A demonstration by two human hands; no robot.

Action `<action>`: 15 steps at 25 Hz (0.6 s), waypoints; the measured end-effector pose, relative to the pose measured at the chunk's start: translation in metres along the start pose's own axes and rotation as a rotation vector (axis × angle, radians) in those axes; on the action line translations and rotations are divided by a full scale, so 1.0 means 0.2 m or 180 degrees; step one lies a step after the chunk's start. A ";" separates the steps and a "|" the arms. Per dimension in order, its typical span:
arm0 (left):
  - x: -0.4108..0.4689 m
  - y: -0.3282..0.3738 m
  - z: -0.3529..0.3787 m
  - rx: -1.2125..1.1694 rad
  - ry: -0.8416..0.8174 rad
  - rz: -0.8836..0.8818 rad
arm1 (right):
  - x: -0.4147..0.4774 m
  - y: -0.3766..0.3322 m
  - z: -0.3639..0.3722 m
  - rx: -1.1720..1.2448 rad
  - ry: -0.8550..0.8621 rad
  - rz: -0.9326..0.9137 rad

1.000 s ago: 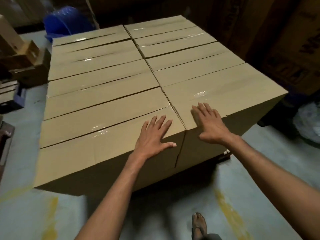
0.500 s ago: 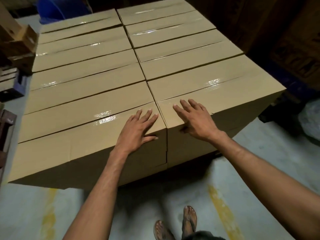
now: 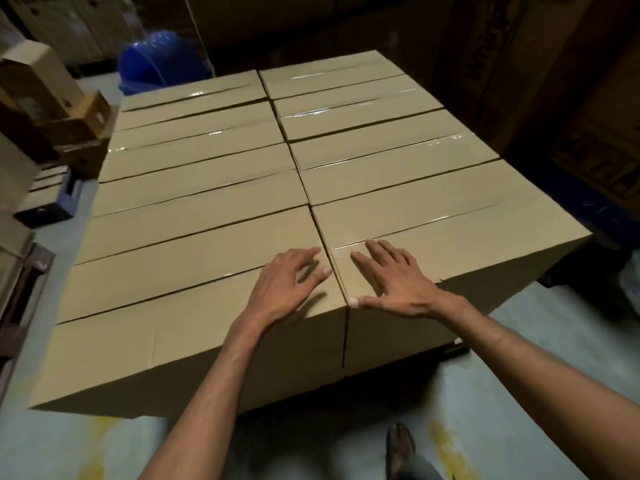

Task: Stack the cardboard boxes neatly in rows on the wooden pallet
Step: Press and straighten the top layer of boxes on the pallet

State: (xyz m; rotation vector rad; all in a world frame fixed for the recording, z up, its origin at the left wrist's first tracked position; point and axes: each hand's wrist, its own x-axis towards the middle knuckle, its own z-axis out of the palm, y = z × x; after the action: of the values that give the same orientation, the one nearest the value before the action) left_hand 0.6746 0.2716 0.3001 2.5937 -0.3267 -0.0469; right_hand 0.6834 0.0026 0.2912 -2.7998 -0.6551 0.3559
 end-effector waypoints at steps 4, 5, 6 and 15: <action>0.36 -0.09 -0.03 0.0423 0.0399 -0.0482 | 0.41 0.03 -0.12 0.0359 0.0288 -0.0059; 0.45 -0.13 -0.02 0.0526 0.0332 -0.0658 | 0.53 0.05 -0.14 0.0274 0.0410 -0.0004; 0.52 -0.17 0.00 0.0644 0.0266 -0.0792 | 0.65 0.08 -0.15 0.0183 0.0462 0.0041; 0.69 -0.21 0.08 0.1118 0.0201 -0.0814 | 0.91 0.13 -0.16 0.0007 0.0409 0.0034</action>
State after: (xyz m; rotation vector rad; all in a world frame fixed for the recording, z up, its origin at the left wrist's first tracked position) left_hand 0.8168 0.2658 0.2695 2.9635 0.0263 0.0031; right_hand 0.8614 0.0588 0.2803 -2.7965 -0.6106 0.1763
